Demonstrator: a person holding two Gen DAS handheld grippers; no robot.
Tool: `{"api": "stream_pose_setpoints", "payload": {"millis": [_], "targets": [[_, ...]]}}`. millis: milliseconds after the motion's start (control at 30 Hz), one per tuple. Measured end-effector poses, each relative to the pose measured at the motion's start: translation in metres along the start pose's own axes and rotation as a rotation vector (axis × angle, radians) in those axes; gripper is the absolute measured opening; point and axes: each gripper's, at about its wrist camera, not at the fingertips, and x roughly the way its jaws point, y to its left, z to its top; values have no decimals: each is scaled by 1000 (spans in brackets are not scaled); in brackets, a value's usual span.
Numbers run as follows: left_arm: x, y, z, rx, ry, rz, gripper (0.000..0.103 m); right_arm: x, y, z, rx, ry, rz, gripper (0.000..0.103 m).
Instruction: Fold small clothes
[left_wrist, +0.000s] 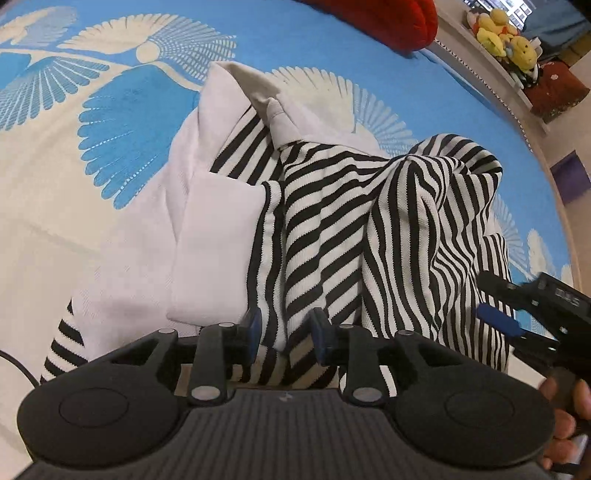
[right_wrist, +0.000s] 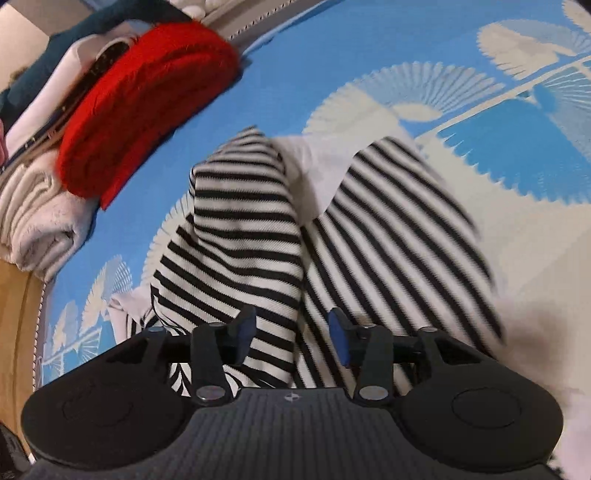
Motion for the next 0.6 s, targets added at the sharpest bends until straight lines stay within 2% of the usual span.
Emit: {"api": "stream_pose_setpoints", "payload": {"millis": [133,167,200,233,333,433,533,600], "targets": [[4,3,2,0,12,-2,6,20,6,-3,11,28,4,48],[4,4,3,-6,12,-4,2,24,6,-5,13,31,10,45],[4,5,4,-11,9,-7,1,28,6,-6,12,32,11,28],[2,6,5,-15,1,-12,1,30,6,-8,9,30,20,5],[-13,6,8,-11,-59,-38,0,22,10,-8,12,-19,69,1],[-39,11,11,-13,-178,-96,0,-9,17,-4,-27,-112,120,1],[-66,24,12,-60,-295,-168,0,-62,18,0,-47,-239,182,1],[-76,32,13,-85,-329,-187,0,-96,15,-3,-66,-303,234,1]]}}
